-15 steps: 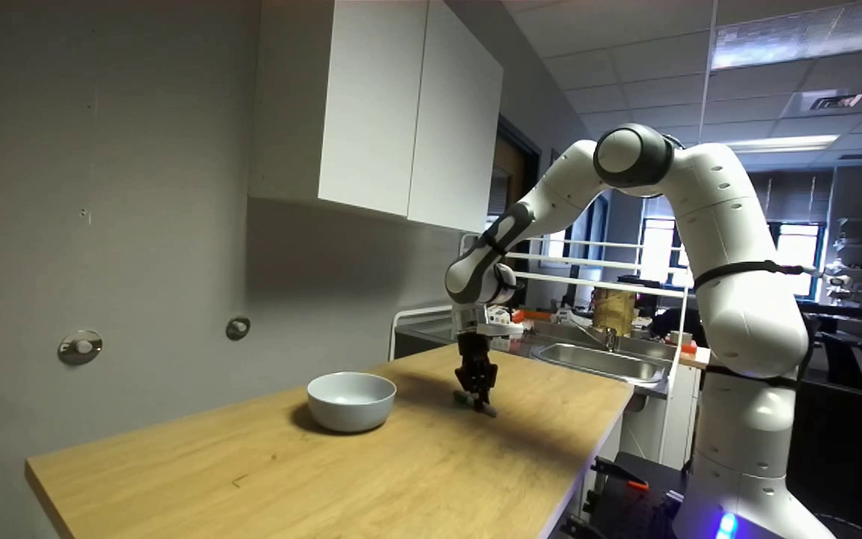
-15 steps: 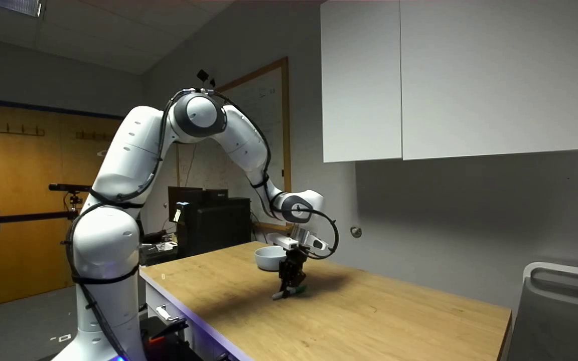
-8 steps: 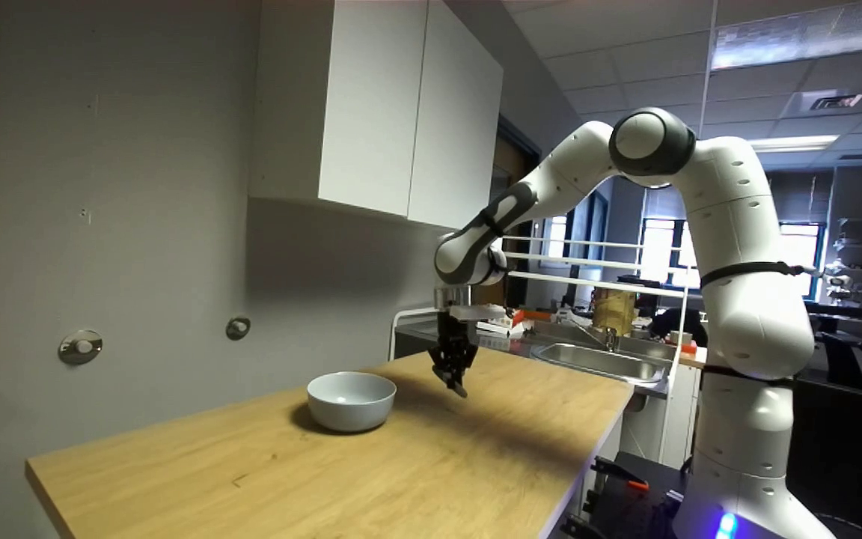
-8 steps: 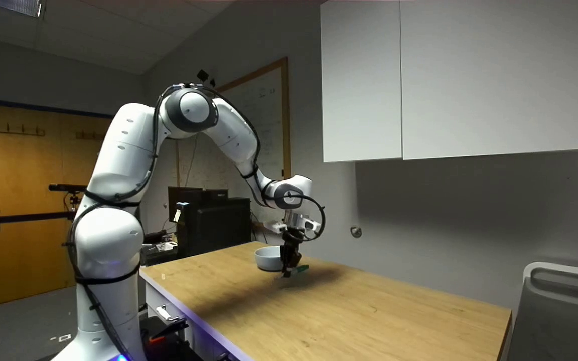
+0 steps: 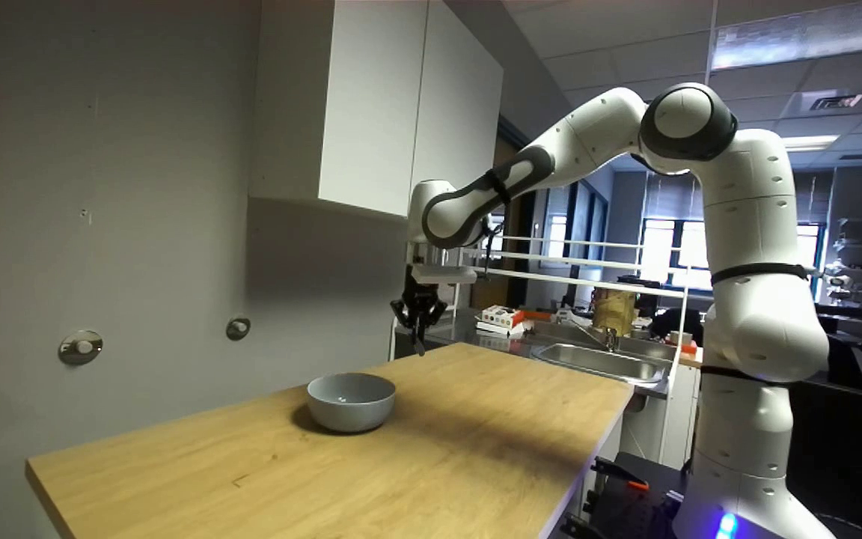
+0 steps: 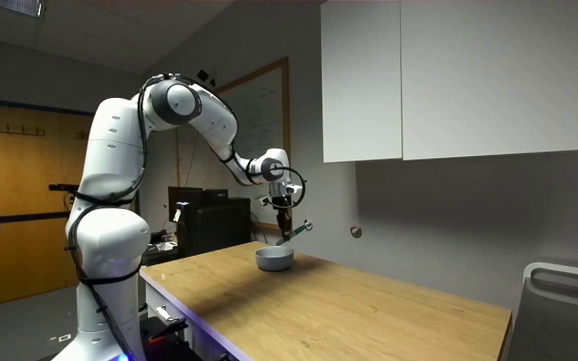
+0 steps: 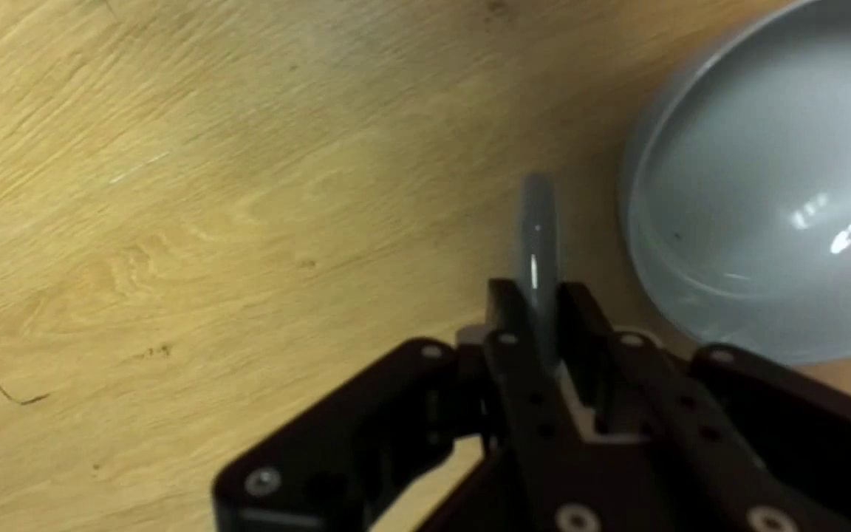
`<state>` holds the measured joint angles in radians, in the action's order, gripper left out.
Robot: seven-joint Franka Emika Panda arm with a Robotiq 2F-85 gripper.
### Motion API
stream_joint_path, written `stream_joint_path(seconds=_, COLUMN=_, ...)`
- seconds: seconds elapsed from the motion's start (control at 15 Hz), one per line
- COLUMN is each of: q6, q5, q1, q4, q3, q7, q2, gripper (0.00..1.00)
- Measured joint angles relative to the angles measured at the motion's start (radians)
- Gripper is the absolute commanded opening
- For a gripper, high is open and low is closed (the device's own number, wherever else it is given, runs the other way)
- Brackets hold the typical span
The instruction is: Put the pen in the bowl
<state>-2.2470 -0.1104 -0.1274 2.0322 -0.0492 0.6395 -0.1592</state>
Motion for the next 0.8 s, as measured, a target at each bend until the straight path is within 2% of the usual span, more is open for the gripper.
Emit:
stream_joint_path(seconds=0.33, q6=-0.004, q5=0.045, q1=-0.011, q4=-0.11, q3=0.047, q7=0.071, q2=-0.057, gripper=0.14)
stream_joint_path(seconds=0.8, q6=-0.027, q5=0.091, q1=-0.053, q4=-0.249, q3=0.067, q7=0.122, q2=-0.244, gripper=0.14)
